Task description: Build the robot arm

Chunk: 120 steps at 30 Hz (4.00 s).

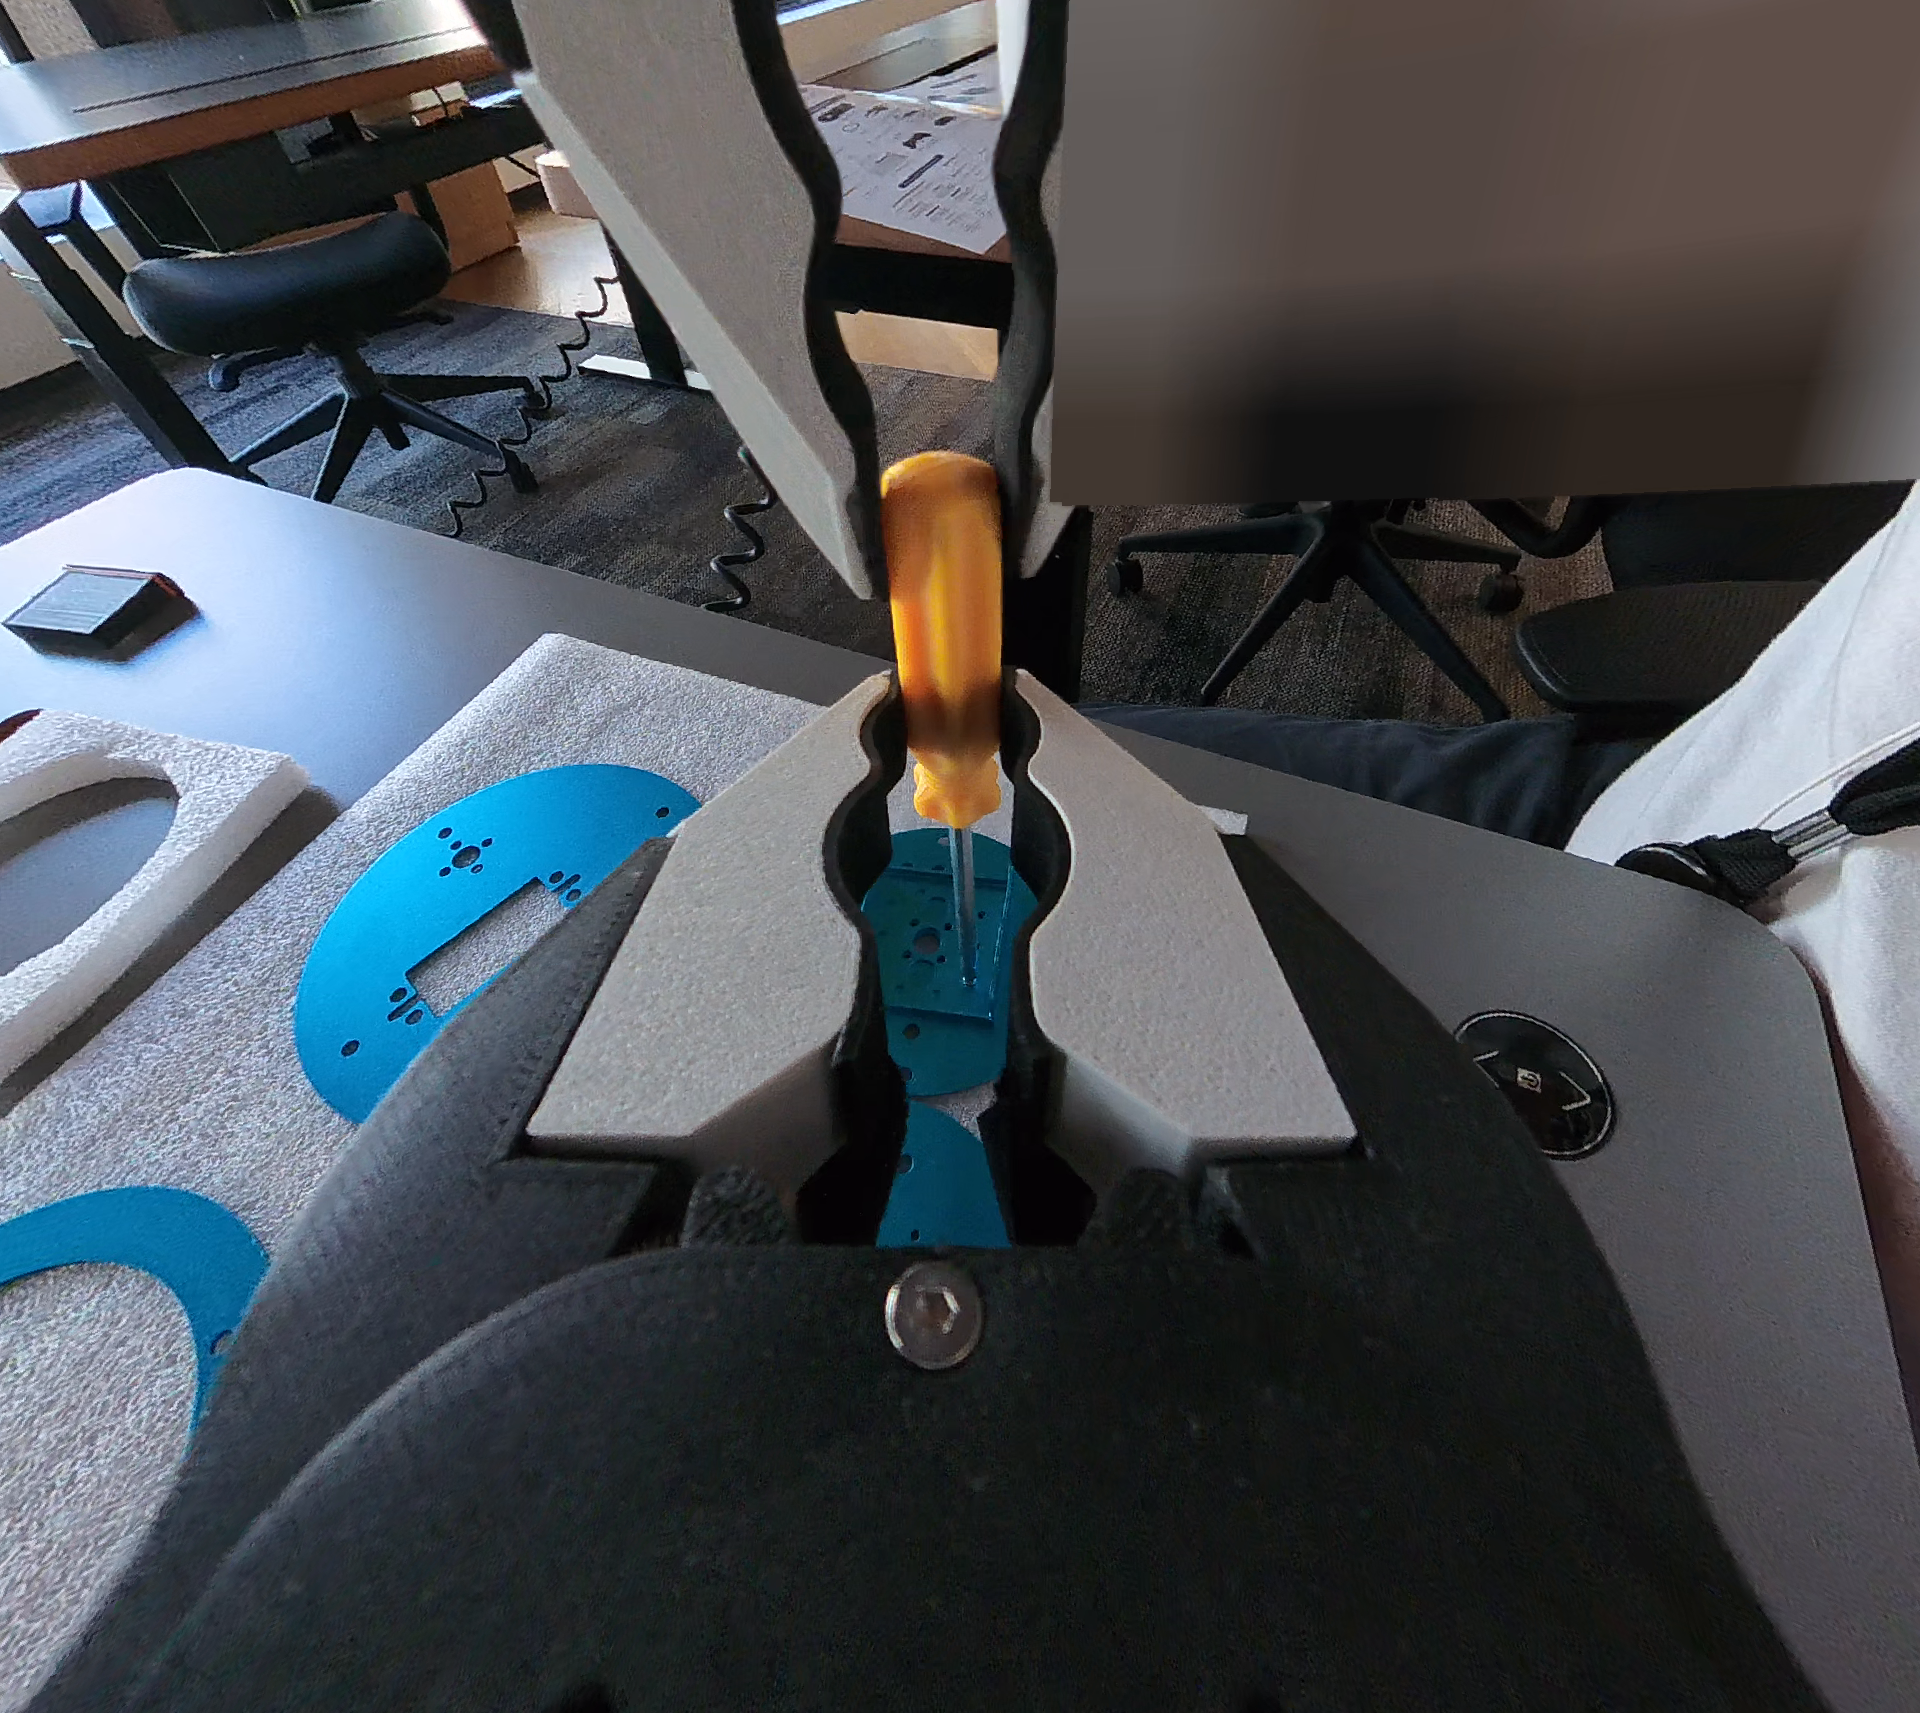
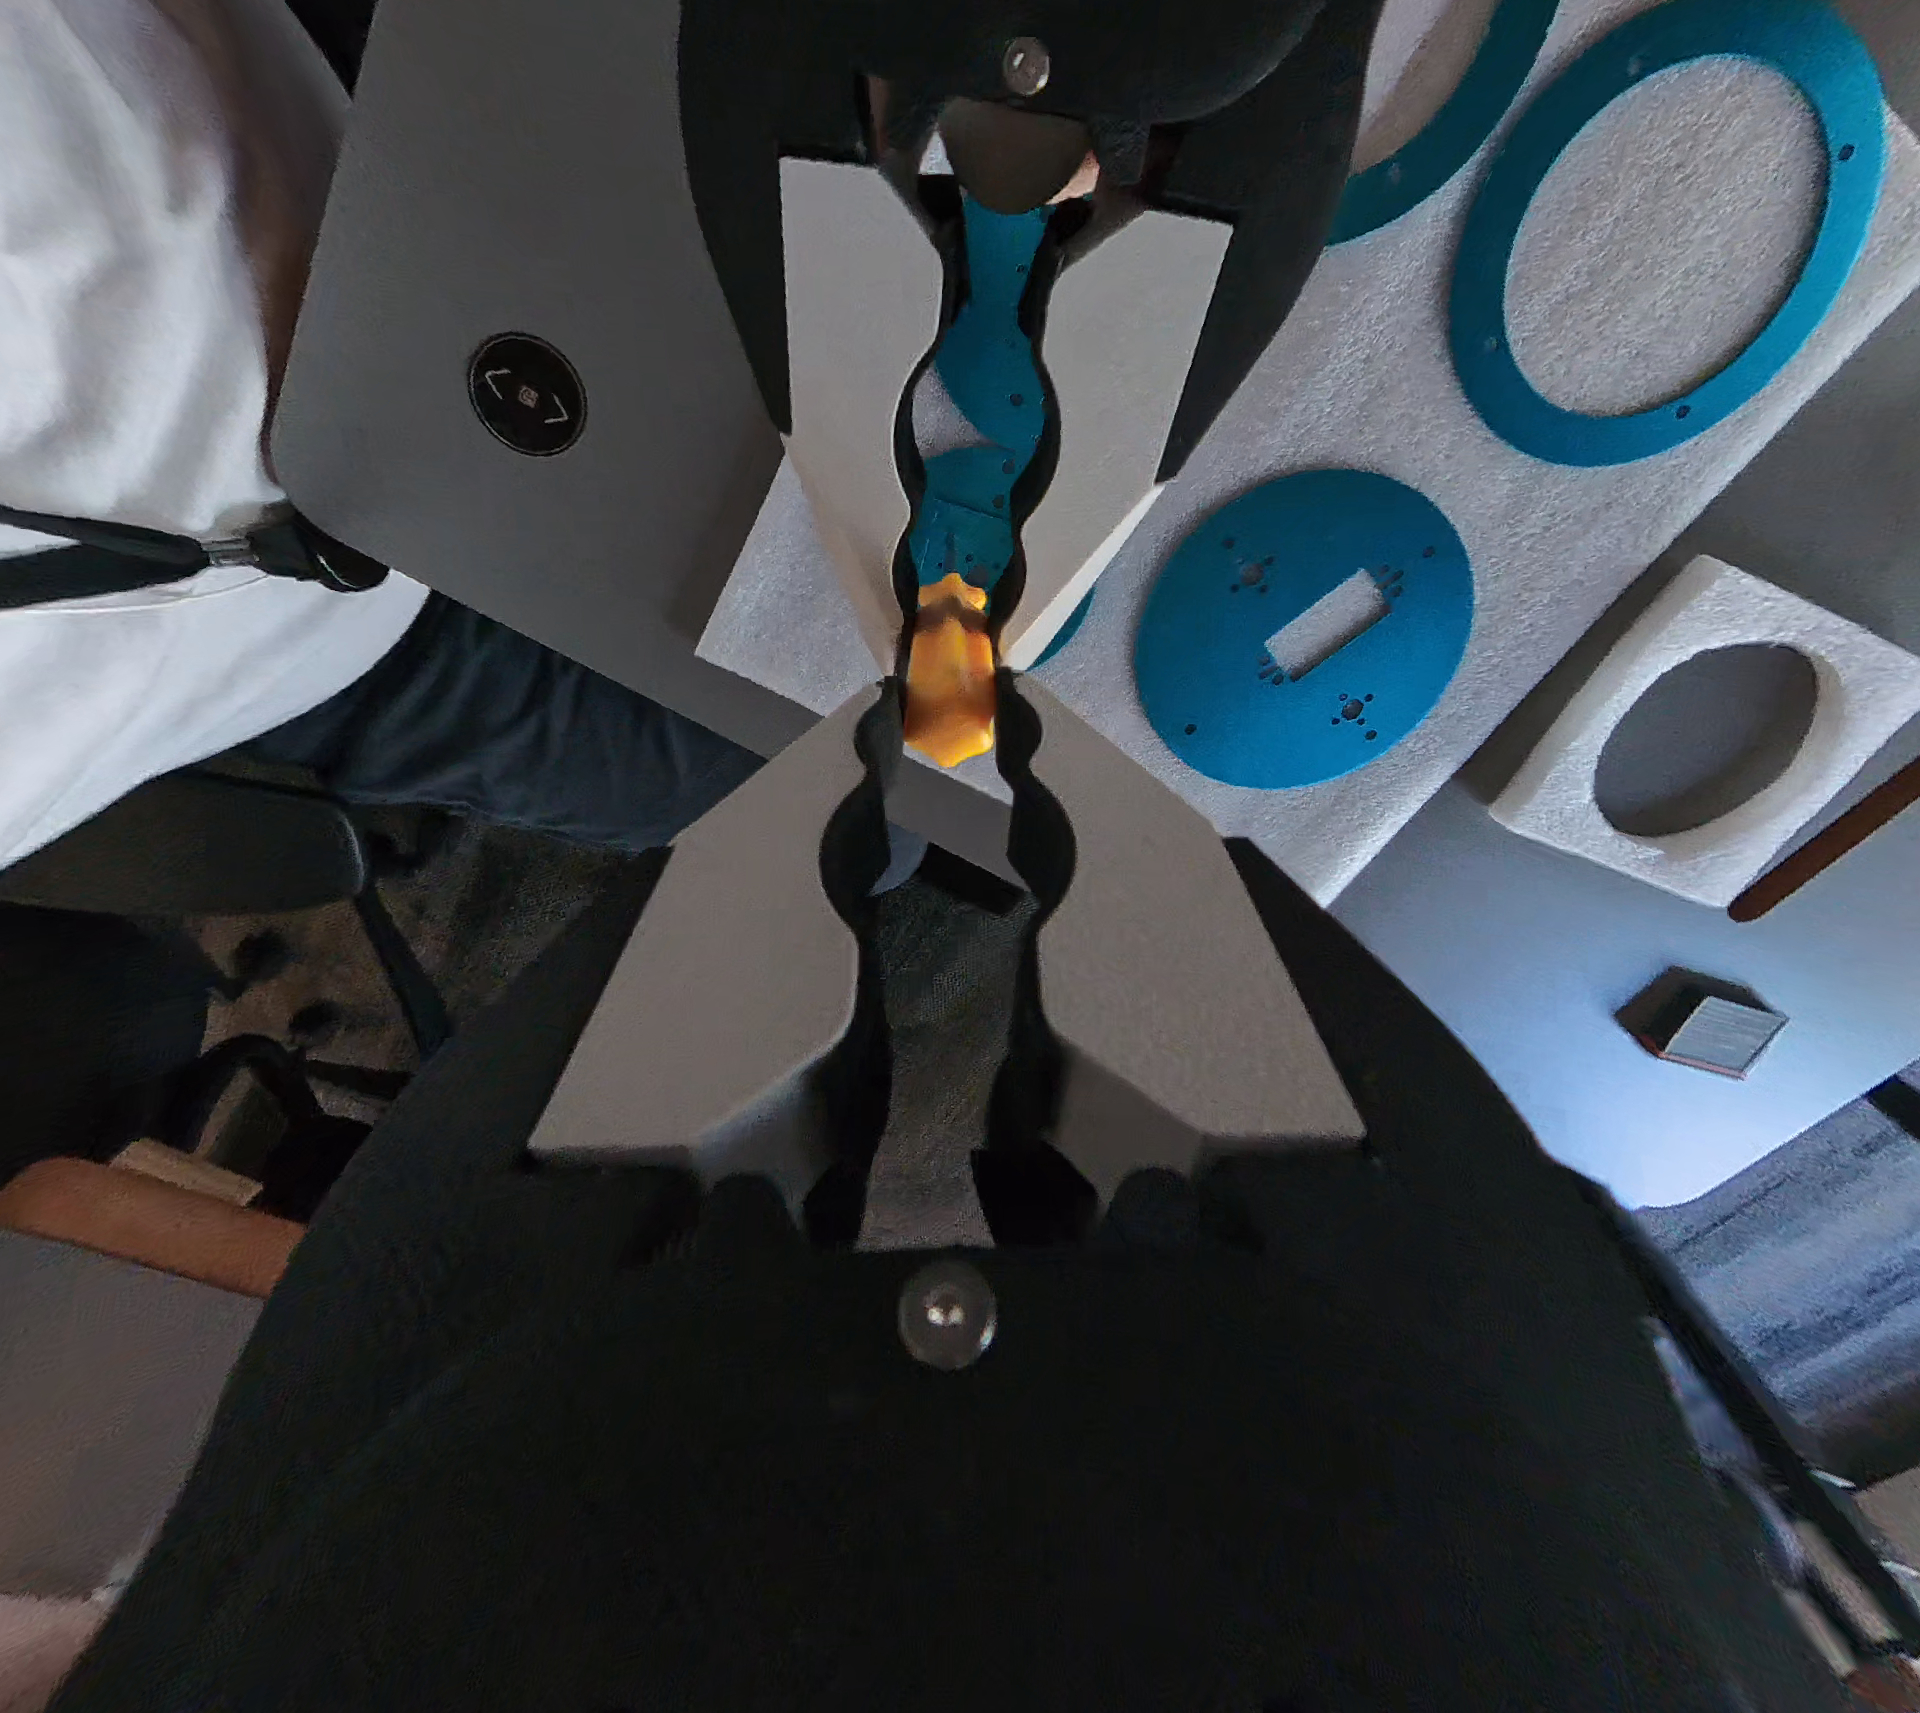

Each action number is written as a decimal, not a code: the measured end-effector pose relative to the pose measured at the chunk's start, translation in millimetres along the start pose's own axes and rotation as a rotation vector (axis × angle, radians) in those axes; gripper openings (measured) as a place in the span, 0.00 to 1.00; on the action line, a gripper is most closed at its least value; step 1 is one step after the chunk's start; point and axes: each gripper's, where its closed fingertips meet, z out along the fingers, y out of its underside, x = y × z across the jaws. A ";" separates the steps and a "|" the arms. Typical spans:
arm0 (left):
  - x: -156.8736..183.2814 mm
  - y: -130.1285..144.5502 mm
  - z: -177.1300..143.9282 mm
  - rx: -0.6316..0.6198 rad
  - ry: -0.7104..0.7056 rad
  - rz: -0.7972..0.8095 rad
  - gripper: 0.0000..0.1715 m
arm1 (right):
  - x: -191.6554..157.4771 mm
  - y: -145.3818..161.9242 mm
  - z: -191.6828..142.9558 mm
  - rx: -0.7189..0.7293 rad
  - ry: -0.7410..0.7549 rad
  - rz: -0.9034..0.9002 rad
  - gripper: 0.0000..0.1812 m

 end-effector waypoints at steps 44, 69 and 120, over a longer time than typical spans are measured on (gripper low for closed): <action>0.4 2.1 4.9 -0.025 0.006 0.018 0.10 | -2.1 -3.4 10.3 0.024 -0.046 0.344 0.20; -2.8 66.9 -2.7 -0.296 -0.006 -0.051 0.14 | 7.9 10.4 6.9 0.057 -0.077 0.399 0.10; -11.1 25.8 13.2 -0.134 -0.032 -0.075 0.15 | 7.1 23.5 0.1 -0.152 -0.052 0.589 0.09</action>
